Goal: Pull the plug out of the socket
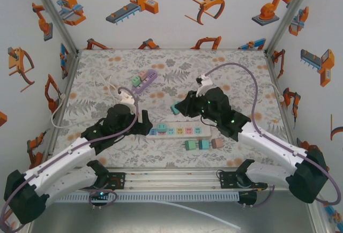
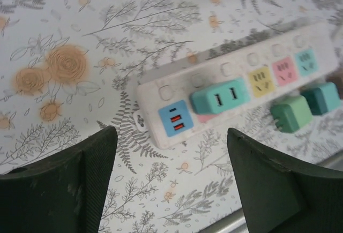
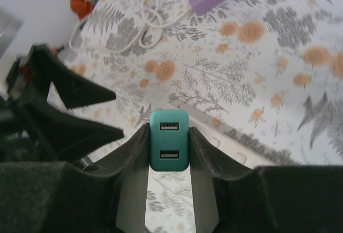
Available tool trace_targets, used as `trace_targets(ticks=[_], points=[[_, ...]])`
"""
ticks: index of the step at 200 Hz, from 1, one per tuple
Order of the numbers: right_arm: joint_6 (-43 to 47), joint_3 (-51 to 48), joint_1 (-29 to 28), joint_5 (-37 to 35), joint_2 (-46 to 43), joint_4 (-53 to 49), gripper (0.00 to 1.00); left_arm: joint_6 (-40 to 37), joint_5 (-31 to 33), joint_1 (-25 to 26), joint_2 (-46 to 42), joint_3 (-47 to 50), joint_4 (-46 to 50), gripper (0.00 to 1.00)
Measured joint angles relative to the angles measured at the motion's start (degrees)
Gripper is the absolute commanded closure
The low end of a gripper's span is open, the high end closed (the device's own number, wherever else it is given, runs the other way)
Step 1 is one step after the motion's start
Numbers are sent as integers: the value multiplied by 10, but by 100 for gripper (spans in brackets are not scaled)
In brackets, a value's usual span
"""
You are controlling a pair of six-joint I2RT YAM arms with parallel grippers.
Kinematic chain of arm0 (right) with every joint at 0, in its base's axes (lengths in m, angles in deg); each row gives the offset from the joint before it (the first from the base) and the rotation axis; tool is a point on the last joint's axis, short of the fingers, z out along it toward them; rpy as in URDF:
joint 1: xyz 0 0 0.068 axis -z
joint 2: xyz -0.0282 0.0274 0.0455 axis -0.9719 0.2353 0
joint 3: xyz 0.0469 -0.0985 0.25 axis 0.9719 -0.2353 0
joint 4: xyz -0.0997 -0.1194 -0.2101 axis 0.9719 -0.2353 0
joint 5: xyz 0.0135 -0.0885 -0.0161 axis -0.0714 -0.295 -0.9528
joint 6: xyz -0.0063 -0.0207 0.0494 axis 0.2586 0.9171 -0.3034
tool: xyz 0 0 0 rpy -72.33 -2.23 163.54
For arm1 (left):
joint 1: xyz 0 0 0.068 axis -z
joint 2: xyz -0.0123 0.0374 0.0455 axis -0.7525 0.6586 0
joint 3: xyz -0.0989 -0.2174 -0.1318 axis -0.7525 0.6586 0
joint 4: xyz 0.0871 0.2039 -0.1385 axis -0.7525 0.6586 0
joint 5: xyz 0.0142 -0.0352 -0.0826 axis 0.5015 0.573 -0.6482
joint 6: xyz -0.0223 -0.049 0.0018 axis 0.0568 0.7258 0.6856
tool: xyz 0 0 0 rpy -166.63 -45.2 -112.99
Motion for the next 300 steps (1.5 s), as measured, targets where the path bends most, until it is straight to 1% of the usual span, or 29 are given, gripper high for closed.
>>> trace_targets(ticks=[18, 34, 52, 71, 93, 116, 138, 152, 159, 191, 221, 273, 300], points=[[-105, -35, -2, -42, -32, -17, 100, -45, -40, 1, -51, 0, 0, 24], [-190, -73, -8, -65, -50, -24, 100, -85, -75, 2, -92, 0, 1, 24], [-277, -120, -25, -84, -53, -26, 100, -137, -124, 3, -130, 0, 5, 20], [-340, -156, -54, -98, -44, -26, 100, -195, -174, 10, -150, -7, 27, 17], [-384, -167, -86, -107, -19, -23, 100, -253, -209, 25, -145, -21, 66, 14], [-409, -167, -110, -116, 15, -3, 100, -304, -226, 51, -126, -34, 107, 11], [-420, -168, -131, -125, 44, 20, 98, -336, -231, 69, -105, -39, 130, 8], [-426, -173, -142, -133, 57, 37, 97, -349, -232, 75, -95, -39, 139, 0], [-428, -177, -146, -137, 62, 47, 96, -355, -233, 76, -91, -39, 144, 3], [-432, -193, -160, -153, 84, 70, 92, -372, -234, 78, -84, -39, 152, 3], [-432, -202, -168, -167, 92, 73, 86, -379, -233, 79, -83, -39, 152, 3], [-432, -205, -178, -179, 97, 71, 71, -384, -225, 79, -84, -39, 152, 3], [-432, -205, -179, -180, 97, 66, 68, -385, -223, 79, -84, -39, 152, 3]])
